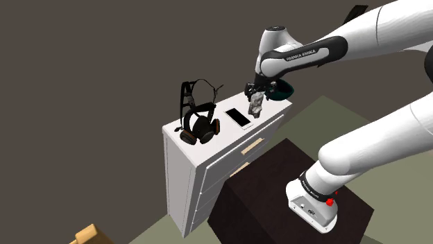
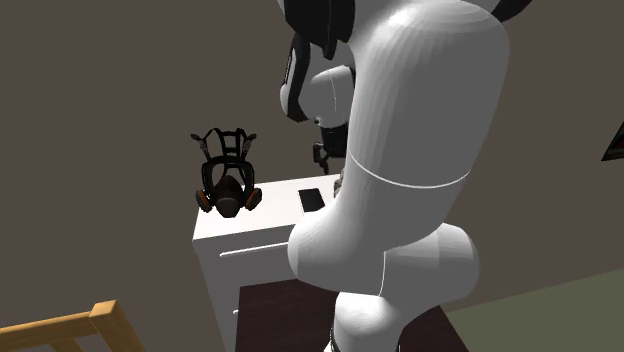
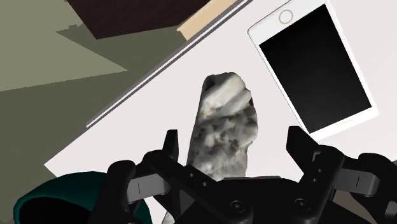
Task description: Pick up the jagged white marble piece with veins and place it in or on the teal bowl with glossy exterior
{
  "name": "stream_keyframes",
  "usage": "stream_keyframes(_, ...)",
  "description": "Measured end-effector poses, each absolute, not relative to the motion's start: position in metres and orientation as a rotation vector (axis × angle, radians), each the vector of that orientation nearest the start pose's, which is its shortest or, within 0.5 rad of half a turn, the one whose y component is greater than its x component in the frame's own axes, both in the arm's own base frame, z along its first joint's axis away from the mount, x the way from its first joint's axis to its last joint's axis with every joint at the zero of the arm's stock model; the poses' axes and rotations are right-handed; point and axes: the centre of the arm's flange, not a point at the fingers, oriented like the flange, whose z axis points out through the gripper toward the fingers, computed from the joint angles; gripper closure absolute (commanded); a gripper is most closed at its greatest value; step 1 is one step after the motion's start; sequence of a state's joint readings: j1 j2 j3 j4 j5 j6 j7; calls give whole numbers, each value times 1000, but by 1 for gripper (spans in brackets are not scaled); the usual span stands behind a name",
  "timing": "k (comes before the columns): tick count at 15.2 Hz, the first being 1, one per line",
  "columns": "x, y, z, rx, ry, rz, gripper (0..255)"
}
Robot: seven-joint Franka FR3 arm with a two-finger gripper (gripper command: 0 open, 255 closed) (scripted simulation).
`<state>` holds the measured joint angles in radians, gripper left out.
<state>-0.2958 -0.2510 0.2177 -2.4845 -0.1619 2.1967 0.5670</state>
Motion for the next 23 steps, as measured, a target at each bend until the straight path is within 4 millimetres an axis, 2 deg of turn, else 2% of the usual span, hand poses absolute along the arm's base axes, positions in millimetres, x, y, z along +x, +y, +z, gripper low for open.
stream_keyframes(7,439,-50,340,-3198,936,-7,0)
stream_keyframes(13,439,-50,337,-3198,936,-7,0)
stream_keyframes(14,439,-50,337,-3198,936,-7,255)
stream_keyframes(23,439,-50,337,-3199,935,-8,255)
